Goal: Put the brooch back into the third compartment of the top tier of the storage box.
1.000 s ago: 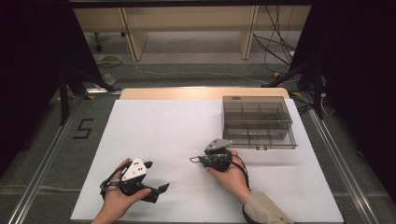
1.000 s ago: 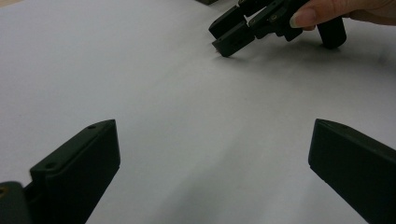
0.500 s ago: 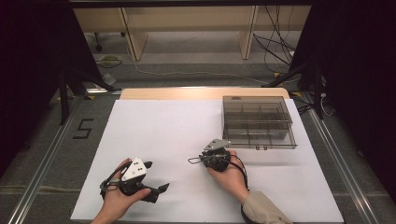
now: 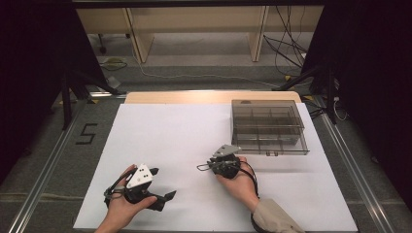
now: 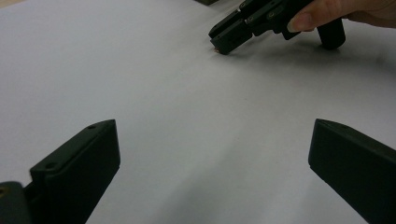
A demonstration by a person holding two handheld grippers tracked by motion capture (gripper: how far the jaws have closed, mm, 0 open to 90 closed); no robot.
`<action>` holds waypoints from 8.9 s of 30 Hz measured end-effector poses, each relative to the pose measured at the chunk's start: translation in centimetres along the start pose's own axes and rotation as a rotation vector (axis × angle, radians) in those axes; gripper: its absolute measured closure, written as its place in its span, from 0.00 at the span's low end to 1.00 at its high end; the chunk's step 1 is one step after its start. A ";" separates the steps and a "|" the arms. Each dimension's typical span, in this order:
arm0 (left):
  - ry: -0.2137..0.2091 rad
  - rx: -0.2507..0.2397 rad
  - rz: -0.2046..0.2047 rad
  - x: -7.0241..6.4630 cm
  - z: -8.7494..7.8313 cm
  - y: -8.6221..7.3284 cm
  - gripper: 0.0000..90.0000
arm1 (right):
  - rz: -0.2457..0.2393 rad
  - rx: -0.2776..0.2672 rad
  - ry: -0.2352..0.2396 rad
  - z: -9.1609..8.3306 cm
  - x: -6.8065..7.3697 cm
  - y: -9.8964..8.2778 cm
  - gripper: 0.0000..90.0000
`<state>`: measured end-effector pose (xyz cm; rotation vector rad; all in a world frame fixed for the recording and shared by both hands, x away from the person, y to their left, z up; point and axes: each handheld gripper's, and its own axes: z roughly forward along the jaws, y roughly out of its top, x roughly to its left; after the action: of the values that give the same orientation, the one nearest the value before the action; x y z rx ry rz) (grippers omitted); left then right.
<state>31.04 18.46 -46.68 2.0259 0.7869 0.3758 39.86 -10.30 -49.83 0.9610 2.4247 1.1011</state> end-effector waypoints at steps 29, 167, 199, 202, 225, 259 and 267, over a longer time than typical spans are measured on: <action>0.004 -0.003 0.001 0.1 0.0 0.0 0.02 | 0.000 -0.057 0.000 -1.3 0.1 0.6 0.90; 0.012 -0.011 -0.007 0.1 -0.2 0.0 0.02 | 0.053 -0.253 0.011 -9.1 -1.4 0.3 0.90; 0.017 -0.021 -0.009 0.1 -0.2 0.0 0.03 | 0.076 -0.279 -0.007 -10.1 -2.0 0.0 0.90; 0.015 -0.021 -0.008 0.1 -0.2 0.0 0.03 | 0.078 -0.281 -0.009 -10.2 -2.1 0.0 0.90; 0.018 -0.022 -0.009 0.1 -0.2 0.0 0.03 | 0.091 -0.297 -0.017 -11.0 -2.5 -0.3 0.90; 0.019 -0.022 -0.009 0.1 -0.2 0.0 0.03 | 0.132 -0.326 -0.042 -12.3 -3.9 -0.8 0.90; 0.019 -0.022 -0.008 0.1 -0.2 0.0 0.03 | 0.153 -0.339 -0.063 -13.0 -4.7 -1.1 0.90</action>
<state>31.01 18.67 -46.52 2.0010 0.7997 0.3979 35.97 -21.16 -42.12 1.0584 2.0513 1.4533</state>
